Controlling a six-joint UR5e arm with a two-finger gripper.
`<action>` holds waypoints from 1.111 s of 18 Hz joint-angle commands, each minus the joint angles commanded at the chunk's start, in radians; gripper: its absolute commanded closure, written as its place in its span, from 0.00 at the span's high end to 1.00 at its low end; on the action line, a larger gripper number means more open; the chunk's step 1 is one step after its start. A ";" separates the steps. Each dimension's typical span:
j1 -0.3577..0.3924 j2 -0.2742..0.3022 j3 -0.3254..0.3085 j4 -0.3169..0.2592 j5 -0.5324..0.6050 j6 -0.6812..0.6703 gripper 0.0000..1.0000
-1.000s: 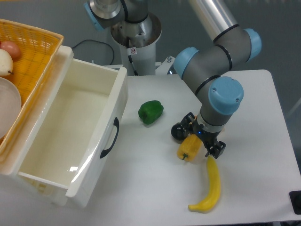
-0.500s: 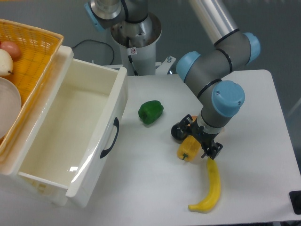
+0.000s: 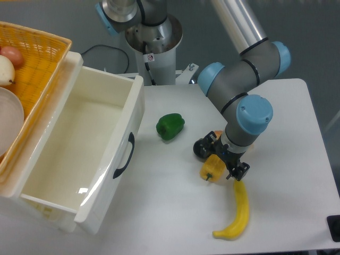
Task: Pick up the yellow pepper
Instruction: 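Lower the gripper over the small yellow pepper and align the fingers, then close the gripper around the yellow pepper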
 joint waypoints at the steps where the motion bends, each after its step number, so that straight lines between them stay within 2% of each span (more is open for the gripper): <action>1: 0.000 0.000 -0.006 0.018 0.000 -0.002 1.00; 4: -0.002 -0.002 -0.048 0.084 0.000 -0.002 1.00; 8: -0.002 -0.003 -0.060 0.089 0.000 -0.011 1.00; 11: -0.003 -0.009 -0.081 0.123 0.000 -0.009 1.00; 20: -0.005 -0.011 -0.104 0.127 -0.002 -0.011 1.00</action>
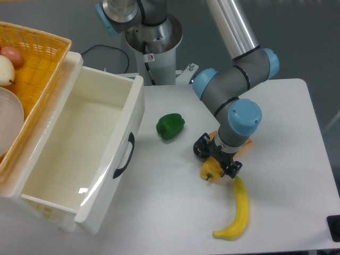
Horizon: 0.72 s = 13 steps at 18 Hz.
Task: Pick up the yellow pepper
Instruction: 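Close the gripper around the yellow pepper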
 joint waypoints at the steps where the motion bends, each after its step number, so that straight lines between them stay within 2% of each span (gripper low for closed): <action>1: 0.000 0.000 0.000 0.000 0.000 0.000 1.00; 5: -0.003 -0.005 0.005 0.000 0.003 -0.032 0.99; 6: -0.005 -0.006 0.008 -0.002 0.003 -0.049 0.91; 8: -0.006 -0.008 0.014 -0.002 0.003 -0.077 0.63; 10: -0.008 -0.009 0.024 -0.005 0.002 -0.093 0.39; 13: -0.012 -0.017 0.046 -0.006 -0.002 -0.129 0.15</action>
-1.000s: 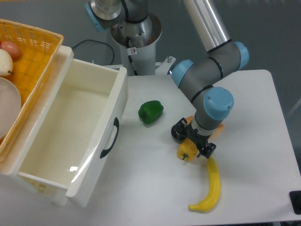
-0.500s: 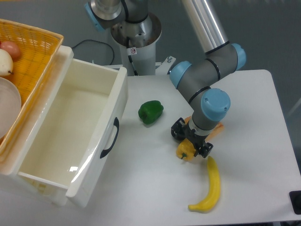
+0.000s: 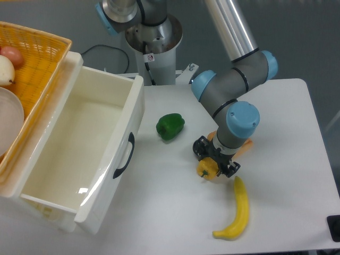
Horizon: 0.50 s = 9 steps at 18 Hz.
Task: Pick up the yellow pepper
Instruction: 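Close the gripper around the yellow pepper, then lift the yellow pepper up off the table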
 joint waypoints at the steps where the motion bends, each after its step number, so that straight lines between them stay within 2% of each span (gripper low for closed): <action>1: -0.002 -0.002 0.011 -0.003 0.000 0.000 0.13; 6: -0.003 0.009 0.060 -0.015 -0.026 0.001 0.13; 7: -0.003 0.014 0.078 -0.034 -0.026 0.003 0.13; 9: -0.005 0.018 0.133 -0.133 -0.023 0.030 0.13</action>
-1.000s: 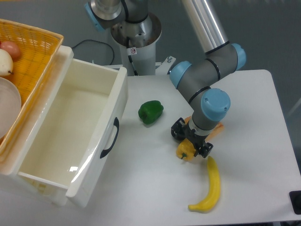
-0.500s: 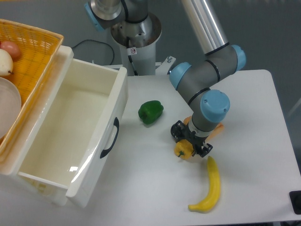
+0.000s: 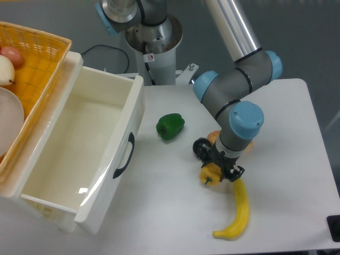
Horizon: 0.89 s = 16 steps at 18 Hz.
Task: Pick up the yellow pepper
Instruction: 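Lift the yellow pepper up off the table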
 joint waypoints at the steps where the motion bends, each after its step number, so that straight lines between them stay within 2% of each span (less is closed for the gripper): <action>1: 0.000 0.003 0.029 -0.048 0.002 0.035 0.13; 3: 0.002 0.018 0.048 -0.102 0.003 0.103 0.13; 6: 0.000 0.067 0.040 -0.120 0.003 0.155 0.13; 10: -0.002 0.139 0.039 -0.188 0.005 0.264 0.13; 12: -0.009 0.149 0.034 -0.209 0.011 0.307 0.13; 15: -0.067 0.159 0.025 -0.220 0.092 0.328 0.13; 16: -0.083 0.175 0.013 -0.224 0.084 0.328 0.13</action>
